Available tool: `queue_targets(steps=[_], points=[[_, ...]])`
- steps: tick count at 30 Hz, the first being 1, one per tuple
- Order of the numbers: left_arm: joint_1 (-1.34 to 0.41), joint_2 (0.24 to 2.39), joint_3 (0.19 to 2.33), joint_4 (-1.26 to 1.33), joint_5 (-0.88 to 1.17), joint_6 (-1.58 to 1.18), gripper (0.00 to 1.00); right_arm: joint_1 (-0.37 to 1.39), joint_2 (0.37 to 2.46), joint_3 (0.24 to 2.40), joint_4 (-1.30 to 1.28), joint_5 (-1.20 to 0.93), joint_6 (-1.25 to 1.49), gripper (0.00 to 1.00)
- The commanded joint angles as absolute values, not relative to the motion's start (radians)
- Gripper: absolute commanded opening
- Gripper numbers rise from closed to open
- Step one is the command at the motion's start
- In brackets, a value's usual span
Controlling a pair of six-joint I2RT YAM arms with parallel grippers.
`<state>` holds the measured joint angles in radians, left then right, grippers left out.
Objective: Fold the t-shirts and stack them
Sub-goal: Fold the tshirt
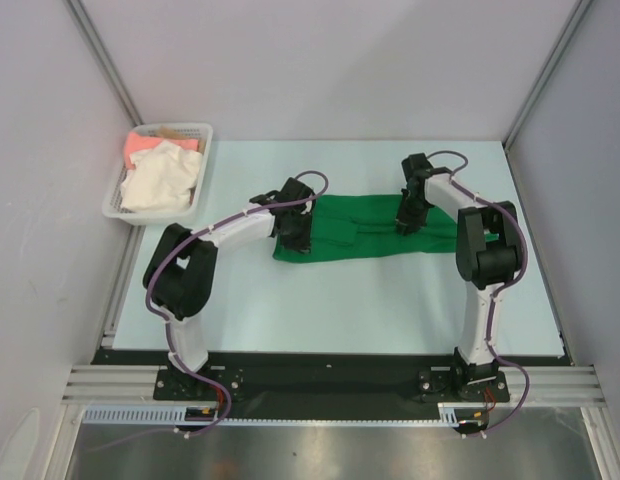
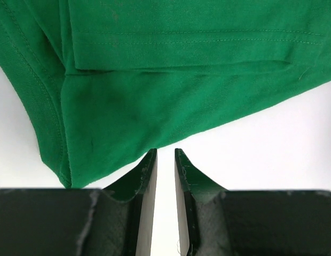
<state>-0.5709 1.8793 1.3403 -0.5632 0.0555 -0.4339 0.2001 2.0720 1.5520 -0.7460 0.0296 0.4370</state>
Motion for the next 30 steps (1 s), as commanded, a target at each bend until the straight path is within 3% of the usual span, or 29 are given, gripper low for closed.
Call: queue_targets(steps=[1,6,10,14,18,22,27,30], points=[[-0.565,1.836,1.344,-0.563,0.041,-0.410,0.24,0.189,2.117,1.649,-0.759,0.086,0.430,0.24],[-0.565,1.819,1.324,-0.566,0.034,-0.400,0.24,0.163,2.201,1.802,-0.735,0.097,0.373,0.26],[-0.565,1.825,1.332,-0.566,0.029,-0.390,0.25,0.141,2.231,1.977,-0.926,0.124,0.335,0.33],[-0.565,1.830,1.324,-0.549,0.044,-0.399,0.25,0.082,2.028,1.785,-0.881,0.146,0.307,0.39],[-0.563,1.839,1.313,-0.534,0.040,-0.406,0.29,-0.114,1.879,1.547,-0.796,0.043,0.330,0.44],[-0.560,1.864,1.310,-0.523,0.043,-0.408,0.29,-0.294,1.830,1.390,-0.767,-0.040,0.331,0.41],[-0.548,1.907,1.321,-0.529,0.045,-0.408,0.27,-0.417,1.815,1.341,-0.713,-0.043,0.331,0.33],[-0.534,1.933,1.328,-0.543,0.032,-0.405,0.26,-0.471,1.825,1.330,-0.692,-0.098,0.373,0.37]])
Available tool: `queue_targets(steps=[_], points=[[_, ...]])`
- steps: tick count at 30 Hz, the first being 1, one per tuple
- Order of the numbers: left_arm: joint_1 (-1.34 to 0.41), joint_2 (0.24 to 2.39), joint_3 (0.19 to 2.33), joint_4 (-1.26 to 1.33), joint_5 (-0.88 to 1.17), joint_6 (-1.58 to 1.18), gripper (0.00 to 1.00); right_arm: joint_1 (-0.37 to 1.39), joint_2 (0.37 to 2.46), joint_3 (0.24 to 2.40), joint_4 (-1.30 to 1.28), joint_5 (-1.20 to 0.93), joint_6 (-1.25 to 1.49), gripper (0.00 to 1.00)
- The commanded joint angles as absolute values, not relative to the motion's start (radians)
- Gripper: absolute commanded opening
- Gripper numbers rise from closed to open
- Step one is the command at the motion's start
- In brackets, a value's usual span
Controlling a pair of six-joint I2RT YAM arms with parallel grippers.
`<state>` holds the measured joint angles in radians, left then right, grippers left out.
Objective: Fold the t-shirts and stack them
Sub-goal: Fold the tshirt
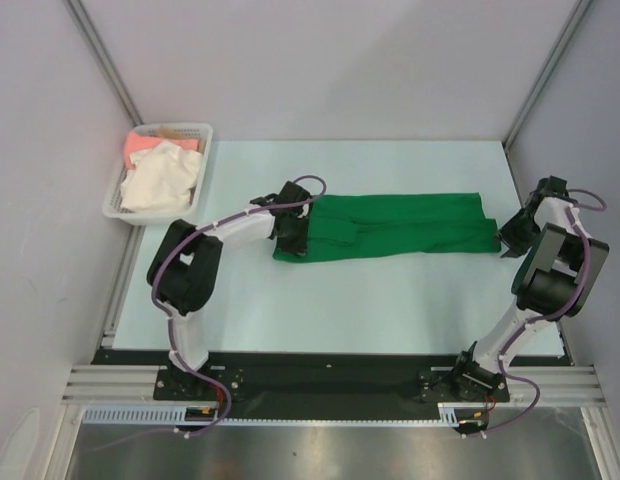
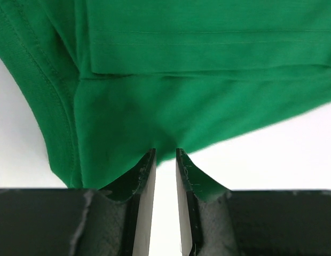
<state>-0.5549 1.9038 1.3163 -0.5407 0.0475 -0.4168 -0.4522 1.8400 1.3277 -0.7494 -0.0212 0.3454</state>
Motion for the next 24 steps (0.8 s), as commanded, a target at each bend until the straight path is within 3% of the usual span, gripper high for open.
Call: queue_targets(steps=[1,6,13,20,24], points=[[-0.525,1.939,1.331,-0.548,0.031,-0.402,0.27,-0.482,1.824,1.319,-0.680,-0.147,0.386,0.42],[-0.520,1.980,1.335,-0.552,0.026,-0.391,0.28,-0.523,1.815,1.252,-0.591,-0.201,0.462,0.52],[-0.497,2.006,1.315,-0.545,0.040,-0.396,0.27,-0.531,1.877,1.250,-0.545,-0.189,0.492,0.52],[-0.488,2.002,1.298,-0.549,0.040,-0.380,0.27,-0.534,1.937,1.282,-0.520,-0.163,0.489,0.45],[-0.480,2.000,1.282,-0.548,0.037,-0.377,0.27,-0.534,1.989,1.328,-0.538,-0.132,0.460,0.33]])
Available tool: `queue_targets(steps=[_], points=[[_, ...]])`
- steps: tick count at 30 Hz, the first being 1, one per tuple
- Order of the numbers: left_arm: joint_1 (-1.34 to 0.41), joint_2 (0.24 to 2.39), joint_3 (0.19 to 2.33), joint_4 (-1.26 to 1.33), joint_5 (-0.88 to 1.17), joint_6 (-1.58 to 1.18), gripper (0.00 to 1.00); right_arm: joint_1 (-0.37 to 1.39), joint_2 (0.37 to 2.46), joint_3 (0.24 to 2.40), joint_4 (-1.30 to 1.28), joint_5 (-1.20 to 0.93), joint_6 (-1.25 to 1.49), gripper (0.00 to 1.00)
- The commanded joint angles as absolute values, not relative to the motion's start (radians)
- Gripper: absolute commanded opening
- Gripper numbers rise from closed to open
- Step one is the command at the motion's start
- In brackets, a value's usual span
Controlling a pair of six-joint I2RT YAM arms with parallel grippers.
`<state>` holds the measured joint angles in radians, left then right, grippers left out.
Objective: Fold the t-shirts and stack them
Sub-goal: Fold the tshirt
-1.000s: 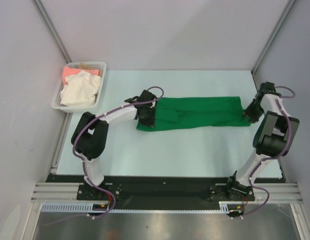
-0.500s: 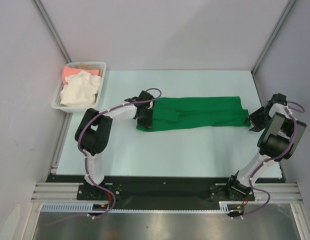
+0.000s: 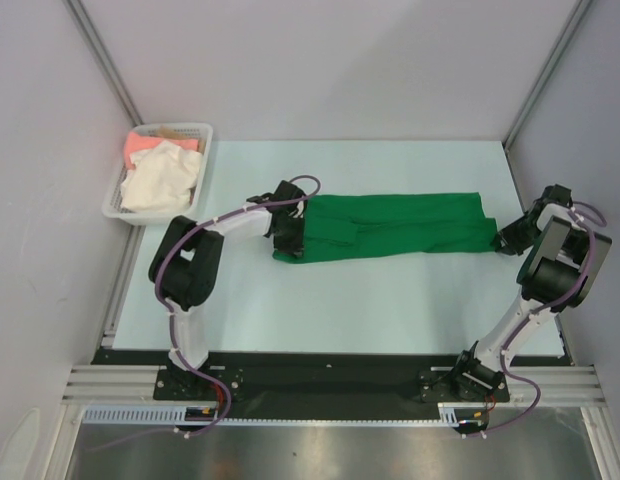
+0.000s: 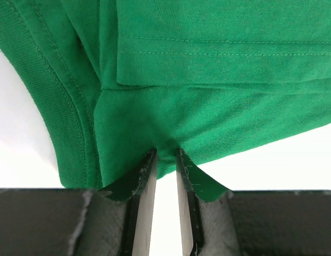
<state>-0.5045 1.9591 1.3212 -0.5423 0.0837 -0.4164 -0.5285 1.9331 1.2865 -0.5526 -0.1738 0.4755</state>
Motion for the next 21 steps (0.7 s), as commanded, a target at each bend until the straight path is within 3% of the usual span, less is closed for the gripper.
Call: queue_targets(steps=[1,6,17,19,21], points=[[-0.479,2.000,1.273,-0.545,0.038,-0.376,0.27,-0.534,1.996,1.336,-0.549,-0.123,0.439,0.29],[-0.472,2.003,1.266,-0.545,0.034,-0.367,0.27,-0.537,2.016,1.368,-0.578,-0.057,0.384,0.00],[-0.445,2.000,1.256,-0.555,-0.041,-0.312,0.27,-0.519,1.947,1.370,-0.646,0.129,0.311,0.00],[-0.446,1.985,1.265,-0.561,-0.057,-0.295,0.29,-0.505,1.951,1.379,-0.679,0.114,0.308,0.09],[-0.446,1.942,1.264,-0.564,-0.045,-0.281,0.36,-0.492,1.921,1.378,-0.699,0.115,0.311,0.32]])
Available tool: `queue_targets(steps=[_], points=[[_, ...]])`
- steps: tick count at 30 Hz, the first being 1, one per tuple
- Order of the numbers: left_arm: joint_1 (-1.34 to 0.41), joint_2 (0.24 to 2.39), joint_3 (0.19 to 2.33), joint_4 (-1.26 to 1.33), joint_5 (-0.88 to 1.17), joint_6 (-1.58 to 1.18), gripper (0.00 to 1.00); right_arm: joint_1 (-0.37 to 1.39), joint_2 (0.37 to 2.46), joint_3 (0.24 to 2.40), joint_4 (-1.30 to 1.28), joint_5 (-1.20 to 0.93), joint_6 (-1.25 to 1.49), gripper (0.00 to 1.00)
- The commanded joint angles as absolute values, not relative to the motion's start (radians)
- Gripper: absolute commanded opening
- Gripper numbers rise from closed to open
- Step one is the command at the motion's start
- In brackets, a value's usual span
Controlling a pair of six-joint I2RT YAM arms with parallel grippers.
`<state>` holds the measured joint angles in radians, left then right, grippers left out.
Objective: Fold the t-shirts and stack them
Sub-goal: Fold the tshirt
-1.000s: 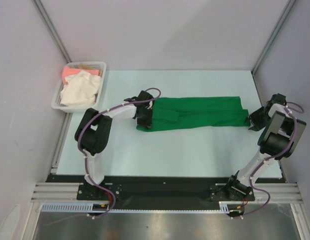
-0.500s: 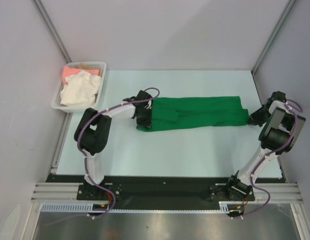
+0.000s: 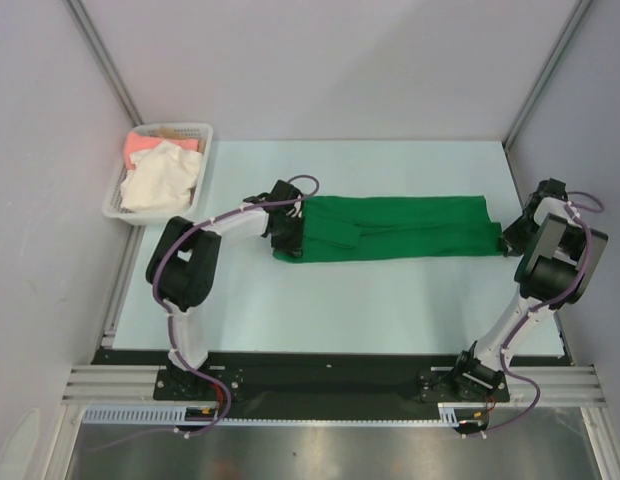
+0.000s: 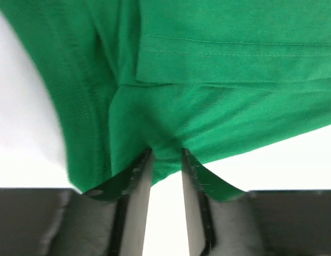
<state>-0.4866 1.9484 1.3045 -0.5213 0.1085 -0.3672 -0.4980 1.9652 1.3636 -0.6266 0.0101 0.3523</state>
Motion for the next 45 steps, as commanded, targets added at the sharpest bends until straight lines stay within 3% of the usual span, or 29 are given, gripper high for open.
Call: queue_targets(steps=[1,7,13,14,19,26,29,34,45], points=[[-0.452,1.925,1.267,-0.568,-0.035,-0.276,0.38,-0.485,1.905,1.374,-0.718,0.107,0.316,0.34],[-0.469,1.763,1.316,-0.664,-0.022,-0.302,0.52,-0.459,1.760,1.396,-0.785,0.158,0.292,0.60],[-0.472,1.590,1.335,-0.718,-0.018,-0.417,0.58,-0.264,1.732,1.500,-0.810,0.087,0.276,0.80],[-0.469,1.573,1.325,-0.713,-0.029,-0.478,0.69,-0.237,1.733,1.514,-0.811,0.074,0.275,0.81],[-0.443,1.487,1.194,-0.623,-0.017,-0.699,0.73,-0.109,1.744,1.598,-0.848,0.020,0.284,0.81],[-0.362,1.500,1.005,-0.444,0.081,-1.050,0.55,-0.037,1.691,1.588,-0.850,-0.060,0.282,0.81],[-0.354,1.514,0.934,-0.368,0.048,-1.136,0.55,-0.031,1.657,1.545,-0.841,-0.083,0.287,0.81],[-0.353,1.609,0.917,-0.317,0.049,-1.196,0.48,-0.025,1.606,1.483,-0.816,-0.140,0.299,0.81],[-0.359,1.667,0.874,-0.275,0.009,-1.233,0.47,-0.017,1.649,1.491,-0.790,-0.187,0.319,0.81]])
